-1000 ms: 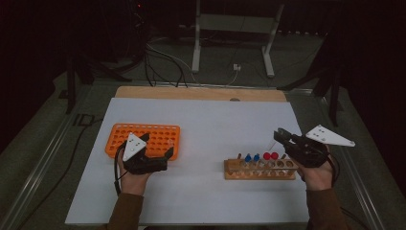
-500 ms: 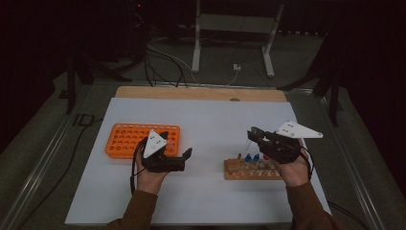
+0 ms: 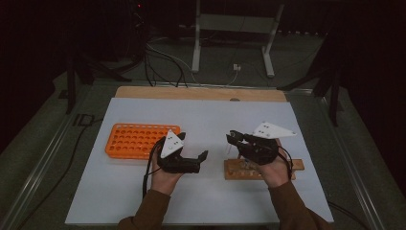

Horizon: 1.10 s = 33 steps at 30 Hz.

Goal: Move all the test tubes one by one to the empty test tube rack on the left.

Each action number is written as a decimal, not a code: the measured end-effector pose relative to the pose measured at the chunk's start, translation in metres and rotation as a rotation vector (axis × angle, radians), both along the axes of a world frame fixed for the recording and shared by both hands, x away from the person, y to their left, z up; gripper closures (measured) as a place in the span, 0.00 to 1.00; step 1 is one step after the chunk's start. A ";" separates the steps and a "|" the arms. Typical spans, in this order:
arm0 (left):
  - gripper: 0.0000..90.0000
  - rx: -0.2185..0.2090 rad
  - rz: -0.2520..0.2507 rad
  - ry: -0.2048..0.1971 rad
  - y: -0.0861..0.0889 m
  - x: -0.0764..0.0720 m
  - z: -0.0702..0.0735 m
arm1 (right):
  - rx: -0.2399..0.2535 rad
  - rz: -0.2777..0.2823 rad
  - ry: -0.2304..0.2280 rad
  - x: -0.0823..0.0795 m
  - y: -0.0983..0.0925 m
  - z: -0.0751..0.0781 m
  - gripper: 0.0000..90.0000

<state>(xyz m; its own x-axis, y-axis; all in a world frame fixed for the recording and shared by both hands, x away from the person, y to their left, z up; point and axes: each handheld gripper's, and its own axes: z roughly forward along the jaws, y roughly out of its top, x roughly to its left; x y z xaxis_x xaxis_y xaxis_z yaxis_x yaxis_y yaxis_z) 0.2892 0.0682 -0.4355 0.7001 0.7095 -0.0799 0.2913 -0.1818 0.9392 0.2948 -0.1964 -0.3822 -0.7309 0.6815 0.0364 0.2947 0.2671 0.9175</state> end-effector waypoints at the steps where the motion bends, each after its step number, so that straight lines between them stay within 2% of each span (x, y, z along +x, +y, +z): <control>1: 0.07 -0.002 -0.009 0.004 -0.002 0.000 0.000 | -0.002 0.005 0.001 0.000 0.003 -0.001 0.85; 8: 0.20 0.008 -0.072 0.005 -0.022 -0.001 0.001 | -0.010 0.034 0.015 0.001 0.017 -0.006 0.85; 11: 0.32 0.010 -0.101 0.002 -0.032 -0.001 0.001 | -0.008 0.043 0.023 0.001 0.022 -0.008 0.85; 14: 0.50 0.012 -0.133 0.003 -0.037 -0.001 0.000 | -0.012 0.054 0.027 -0.001 0.026 -0.009 0.85; 18: 0.71 -0.006 -0.168 0.010 -0.038 -0.001 0.000 | -0.015 0.062 0.029 -0.001 0.028 -0.010 0.85; 21: 0.79 -0.013 -0.175 0.014 -0.036 0.000 0.001 | -0.014 0.062 0.036 -0.002 0.027 -0.013 0.85; 33: 0.85 0.005 -0.182 0.007 -0.036 0.000 -0.001 | -0.021 0.073 0.040 -0.002 0.027 -0.016 0.85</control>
